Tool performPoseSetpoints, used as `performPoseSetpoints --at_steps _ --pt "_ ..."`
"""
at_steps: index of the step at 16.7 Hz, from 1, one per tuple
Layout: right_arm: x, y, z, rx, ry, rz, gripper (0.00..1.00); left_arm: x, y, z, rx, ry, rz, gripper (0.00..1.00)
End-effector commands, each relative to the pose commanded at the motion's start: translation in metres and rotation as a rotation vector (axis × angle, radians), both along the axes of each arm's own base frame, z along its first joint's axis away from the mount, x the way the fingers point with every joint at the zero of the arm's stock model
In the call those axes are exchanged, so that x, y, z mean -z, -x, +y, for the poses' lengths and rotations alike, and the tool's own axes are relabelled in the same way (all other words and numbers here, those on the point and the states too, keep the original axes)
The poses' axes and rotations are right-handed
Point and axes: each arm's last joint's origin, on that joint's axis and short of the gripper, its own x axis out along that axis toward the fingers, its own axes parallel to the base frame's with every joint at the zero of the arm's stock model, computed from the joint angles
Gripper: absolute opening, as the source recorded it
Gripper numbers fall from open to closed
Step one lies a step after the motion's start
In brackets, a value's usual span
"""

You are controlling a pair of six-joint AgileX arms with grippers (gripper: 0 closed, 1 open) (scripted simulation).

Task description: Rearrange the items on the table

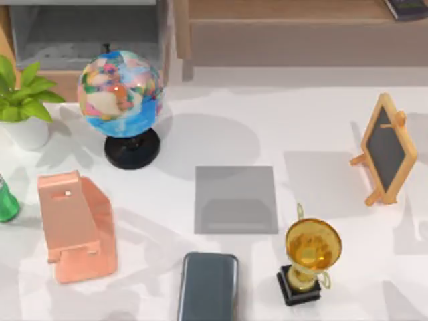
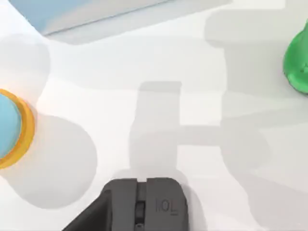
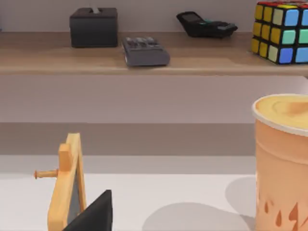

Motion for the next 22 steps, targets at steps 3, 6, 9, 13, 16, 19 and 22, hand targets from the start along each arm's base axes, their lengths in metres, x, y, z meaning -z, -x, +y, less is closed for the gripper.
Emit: performPoseSetpoints --at_steps 3,6,9,13,16,19,22 --pt "0.000 0.000 0.000 0.000 0.000 0.000 1.00 -0.002 -0.018 0.023 -0.038 0.062 0.251 1.00" --pt "0.000 0.000 0.000 0.000 0.000 0.000 1.00 0.001 -0.033 0.047 -0.062 0.136 0.445 1.00" --pt "0.000 0.000 0.000 0.000 0.000 0.000 1.00 0.004 -0.042 0.064 -0.076 0.194 0.561 1.00" --pt "0.000 0.000 0.000 0.000 0.000 0.000 1.00 0.005 -0.045 0.071 -0.081 0.216 0.599 1.00" --pt "0.000 0.000 0.000 0.000 0.000 0.000 1.00 0.005 -0.045 0.070 -0.078 0.213 0.597 1.00" --pt "0.000 0.000 0.000 0.000 0.000 0.000 1.00 0.015 -0.046 0.071 -0.081 0.217 0.602 1.00" --pt "0.000 0.000 0.000 0.000 0.000 0.000 1.00 0.041 -0.049 0.072 -0.081 0.216 0.600 1.00"
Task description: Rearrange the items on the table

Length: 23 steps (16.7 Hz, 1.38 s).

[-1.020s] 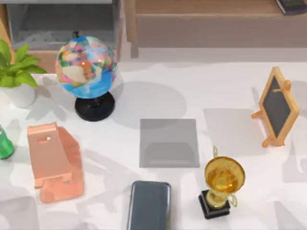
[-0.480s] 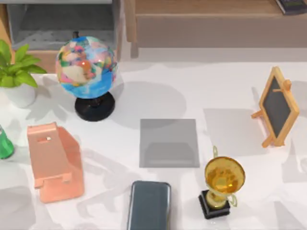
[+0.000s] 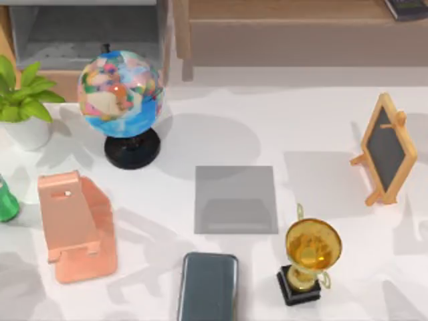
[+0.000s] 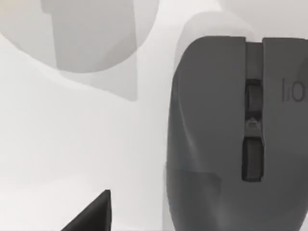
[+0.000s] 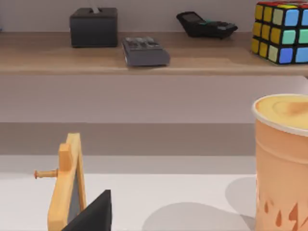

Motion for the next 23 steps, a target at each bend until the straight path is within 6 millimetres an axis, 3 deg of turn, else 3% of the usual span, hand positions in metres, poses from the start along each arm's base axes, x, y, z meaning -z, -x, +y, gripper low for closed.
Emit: performPoseSetpoints --at_steps 5,10,23 --pt "0.000 0.000 0.000 0.000 0.000 0.000 1.00 0.046 0.002 -0.001 0.000 -0.004 -0.007 1.00" --pt "0.000 0.000 0.000 0.000 0.000 0.000 1.00 0.053 0.003 -0.001 0.000 0.000 -0.001 1.00" --pt "0.000 0.000 0.000 0.000 0.000 0.000 1.00 0.053 0.003 -0.001 0.000 0.000 -0.001 0.02"
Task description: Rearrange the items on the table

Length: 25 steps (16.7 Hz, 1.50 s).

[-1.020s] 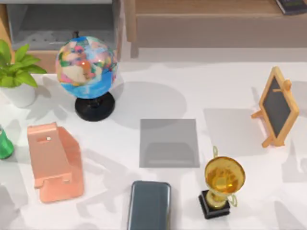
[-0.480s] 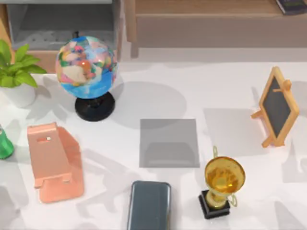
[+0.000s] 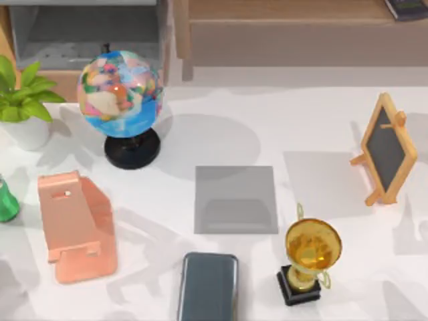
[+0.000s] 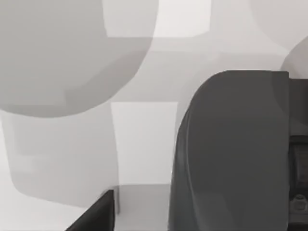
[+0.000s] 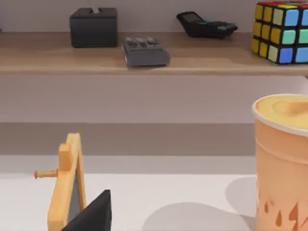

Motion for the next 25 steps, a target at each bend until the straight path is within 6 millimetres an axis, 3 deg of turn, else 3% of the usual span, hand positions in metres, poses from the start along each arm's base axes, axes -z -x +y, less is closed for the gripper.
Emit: performPoseSetpoints --at_steps 8,12,21,25 --pt "0.000 0.000 0.000 0.000 0.000 0.000 1.00 0.000 0.000 0.000 0.000 0.000 0.000 0.00" --pt "0.000 0.000 0.000 0.000 0.000 0.000 1.00 -0.021 -0.004 0.002 0.001 -0.006 -0.030 0.00" --pt "0.000 0.000 0.000 0.000 0.000 0.000 1.00 -0.106 -0.002 0.001 0.002 0.004 -0.015 0.00" --pt "0.000 0.000 0.000 0.000 0.000 0.000 1.00 -0.111 -0.001 0.000 0.002 -0.001 -0.023 0.00"
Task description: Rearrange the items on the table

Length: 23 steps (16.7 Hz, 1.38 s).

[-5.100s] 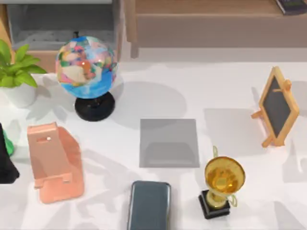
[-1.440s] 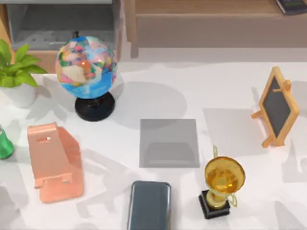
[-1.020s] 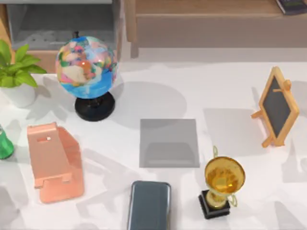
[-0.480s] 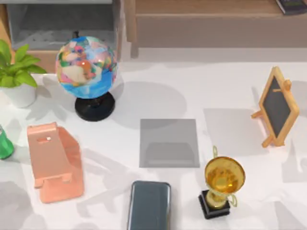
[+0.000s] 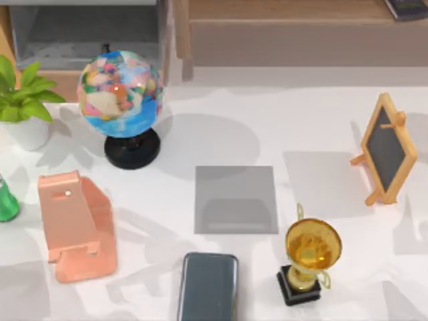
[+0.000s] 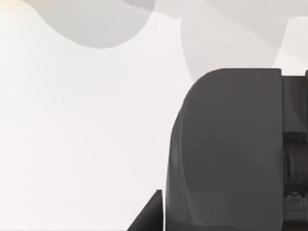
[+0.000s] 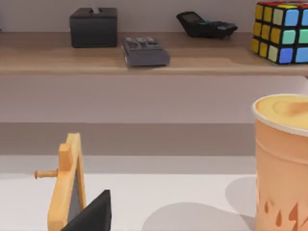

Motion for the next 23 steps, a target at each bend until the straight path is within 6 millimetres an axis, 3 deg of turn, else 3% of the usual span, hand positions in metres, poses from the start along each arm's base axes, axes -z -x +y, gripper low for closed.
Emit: performPoseSetpoints --at_steps 3,6,10,14,17,20,23 --pt "0.000 0.000 0.000 0.000 0.000 0.000 1.00 -0.002 -0.002 -0.001 0.001 -0.009 -0.008 0.00" --pt "0.000 0.000 0.000 0.000 0.000 0.000 1.00 -0.029 -0.023 -0.015 0.022 -0.072 -0.096 0.00" --pt "0.000 0.000 0.000 0.000 0.000 0.000 1.00 -0.082 -0.072 -0.067 0.087 -0.113 -0.274 0.00" --pt "0.000 0.000 0.000 0.000 0.000 0.000 1.00 -0.112 -0.122 -0.161 0.168 -0.023 -0.368 0.00" --pt "0.000 0.000 0.000 0.000 0.000 0.000 1.00 -0.107 -0.146 -0.253 0.224 0.077 -0.350 0.00" --pt "0.000 0.000 0.000 0.000 0.000 0.000 1.00 -0.075 -0.153 -0.342 0.258 0.136 -0.270 0.00" --pt "0.000 0.000 0.000 0.000 0.000 0.000 1.00 -0.009 -0.154 -0.403 0.249 0.104 -0.139 0.00"
